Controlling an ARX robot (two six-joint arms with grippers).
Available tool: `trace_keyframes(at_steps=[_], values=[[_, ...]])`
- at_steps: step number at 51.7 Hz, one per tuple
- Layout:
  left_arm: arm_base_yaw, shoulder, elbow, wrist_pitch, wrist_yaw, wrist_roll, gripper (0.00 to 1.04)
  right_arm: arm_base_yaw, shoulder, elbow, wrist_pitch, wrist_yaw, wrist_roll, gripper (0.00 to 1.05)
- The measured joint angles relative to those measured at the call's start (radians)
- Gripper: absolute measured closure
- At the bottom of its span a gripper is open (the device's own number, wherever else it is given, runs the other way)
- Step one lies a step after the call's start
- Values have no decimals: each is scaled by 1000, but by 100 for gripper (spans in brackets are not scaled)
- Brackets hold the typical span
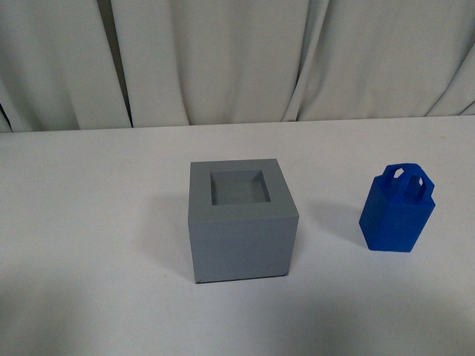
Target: Insert blue part into gray base
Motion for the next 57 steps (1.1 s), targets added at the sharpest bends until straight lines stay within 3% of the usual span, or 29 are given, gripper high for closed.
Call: trace_keyframes(at_steps=[57], values=[[0,0,0,0,0,0,6,-5,4,0,-3,-22,-3,7]])
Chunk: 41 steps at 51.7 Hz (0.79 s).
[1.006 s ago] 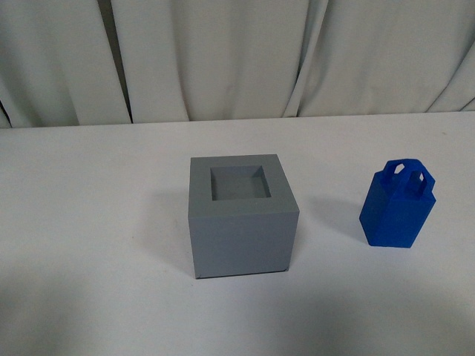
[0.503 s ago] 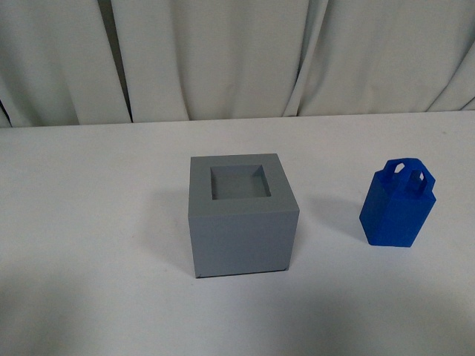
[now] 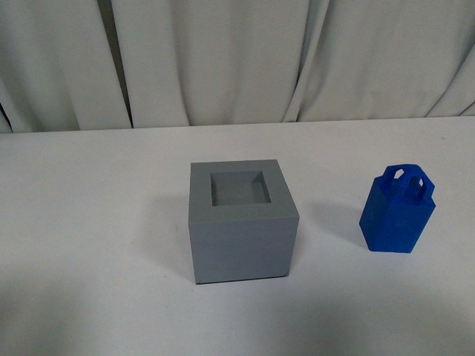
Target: Insert blue part into gray base
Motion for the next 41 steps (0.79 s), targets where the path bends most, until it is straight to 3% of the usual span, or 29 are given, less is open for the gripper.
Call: trace_keyframes(at_steps=[2,3,4,6,12,24,34,41], values=[[0,0,0,0,-2,0,6,-37,27,18,-42,-126,-19,7],[0,0,0,0,-2,0,6,-101,92,45,-94,-303,-42,7],[0,0,0,0,0,0,6,-112,104,48,-98,-332,-45,7],[0,0,0,0,3,0,6,-171,182,64,-101,-514,-59,7],[0,0,0,0,0,0,6,-202,313,72,-23,-762,-69,7],[0,0,0,0,0,0,6,-69,637,261,122,-683,-151,7],[0,0,0,0,0,0,6,0,893,467,75,-664,-294,7],[0,0,0,0,0,0,6,24,1076,671,-50,-649,-488,7]])
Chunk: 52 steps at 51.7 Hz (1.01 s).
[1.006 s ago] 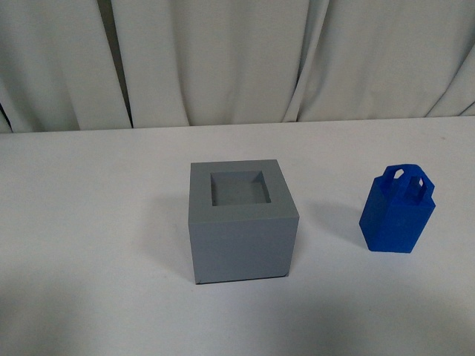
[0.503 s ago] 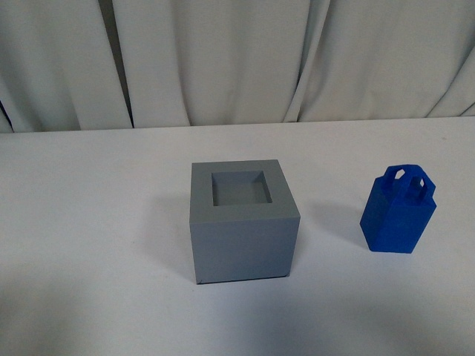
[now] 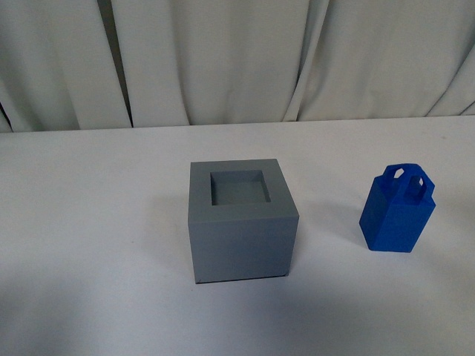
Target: Insert blue part into gray base
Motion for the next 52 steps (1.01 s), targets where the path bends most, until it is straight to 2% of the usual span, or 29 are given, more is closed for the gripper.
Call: trace_keyframes(at_steps=[10,20,35,52], values=[[0,0,0,0,0,0,6,31,257,313,-319,30,-294,7],[0,0,0,0,0,0,6,72,477,561,-553,170,-527,7],[0,0,0,0,0,0,6,120,703,771,-776,334,-703,7],[0,0,0,0,0,0,6,130,837,864,-889,418,-793,7]])
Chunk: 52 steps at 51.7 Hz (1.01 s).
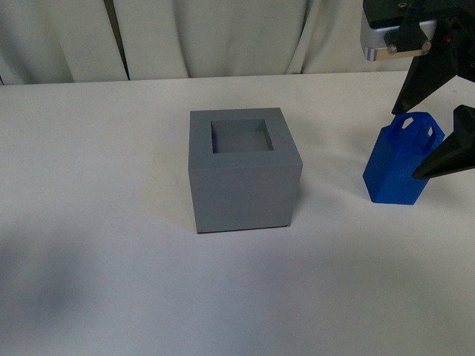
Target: Insert blue part into gray base
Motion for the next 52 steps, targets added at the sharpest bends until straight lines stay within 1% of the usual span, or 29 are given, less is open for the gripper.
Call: trace_keyframes(at_steps=[6,28,30,31,36,40,42,43,52], values=[[0,0,0,0,0,0,6,0,32,13,9,46,-20,7],[0,0,0,0,0,0,6,2,85,19,32,67,-19,8],[0,0,0,0,0,0,6,2,87,19,33,69,-19,13],[0,0,0,0,0,0,6,2,89,19,34,69,-19,18],[0,0,0,0,0,0,6,2,89,19,35,70,-18,34],[0,0,0,0,0,0,6,2,89,23,26,68,-17,50],[0,0,0,0,0,0,6,2,90,32,14,65,-17,55],[0,0,0,0,0,0,6,2,90,40,7,63,-17,57],[0,0,0,0,0,0,6,14,90,152,-85,27,-11,57]])
